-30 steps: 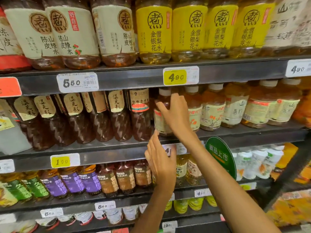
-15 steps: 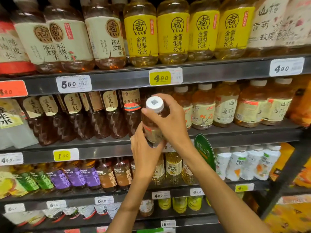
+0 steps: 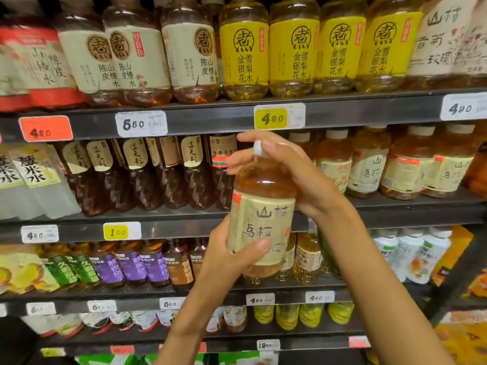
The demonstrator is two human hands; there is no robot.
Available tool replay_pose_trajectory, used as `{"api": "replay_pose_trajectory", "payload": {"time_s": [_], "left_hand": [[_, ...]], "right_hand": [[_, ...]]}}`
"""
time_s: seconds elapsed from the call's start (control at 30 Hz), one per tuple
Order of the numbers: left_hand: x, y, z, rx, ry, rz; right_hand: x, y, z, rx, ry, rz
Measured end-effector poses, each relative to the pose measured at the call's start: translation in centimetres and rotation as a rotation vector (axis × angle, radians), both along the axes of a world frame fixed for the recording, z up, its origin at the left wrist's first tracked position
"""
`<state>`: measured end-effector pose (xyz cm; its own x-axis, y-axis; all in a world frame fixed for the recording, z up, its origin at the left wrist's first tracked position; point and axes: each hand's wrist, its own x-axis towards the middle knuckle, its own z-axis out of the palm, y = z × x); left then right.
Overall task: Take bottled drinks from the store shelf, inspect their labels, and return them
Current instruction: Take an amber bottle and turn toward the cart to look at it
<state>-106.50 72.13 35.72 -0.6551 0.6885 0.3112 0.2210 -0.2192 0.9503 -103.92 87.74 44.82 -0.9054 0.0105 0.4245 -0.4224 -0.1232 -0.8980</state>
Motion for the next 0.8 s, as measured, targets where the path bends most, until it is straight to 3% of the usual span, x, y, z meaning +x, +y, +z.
{"api": "replay_pose_trajectory", "payload": {"time_s": [0.1, 0.2, 0.3, 0.4, 0.53, 0.6, 0.7, 0.8], "left_hand": [[0.2, -0.3, -0.7, -0.016, -0.181, -0.092], [-0.1, -0.5, -0.2, -0.034, -0.153, -0.119], [-0.2, 0.0, 0.7, -0.027, -0.114, -0.057], [0.1, 0.5, 0.5, 0.052, -0.271, -0.058], [0.5, 0.3, 0.4, 0.158, -0.679, -0.272], [0.6, 0.2, 0.5, 0.161, -0.785, -0.438], [0.5, 0.4, 0.2, 0.065, -0.728, -0.483], [-0.4, -0.4, 0.2, -0.009, -0.586, -0.297]], "right_hand": [[-0.1, -0.4, -0.8, -0.132, 0.0, 0.032], [0.0, -0.4, -1.6, -0.232, 0.001, -0.109], [0.3, -0.8, -1.9, -0.183, 0.009, -0.309], [0.4, -1.6, -1.9, -0.091, -0.051, -0.42], [0.5, -0.8, -1.6, -0.19, -0.141, -0.217], [0.4, -0.9, -1.6, -0.308, -0.166, -0.058], [0.0, -1.4, -2.0, -0.503, -0.151, 0.108], [0.0, -1.0, -1.7, -0.464, -0.128, 0.008]]}}
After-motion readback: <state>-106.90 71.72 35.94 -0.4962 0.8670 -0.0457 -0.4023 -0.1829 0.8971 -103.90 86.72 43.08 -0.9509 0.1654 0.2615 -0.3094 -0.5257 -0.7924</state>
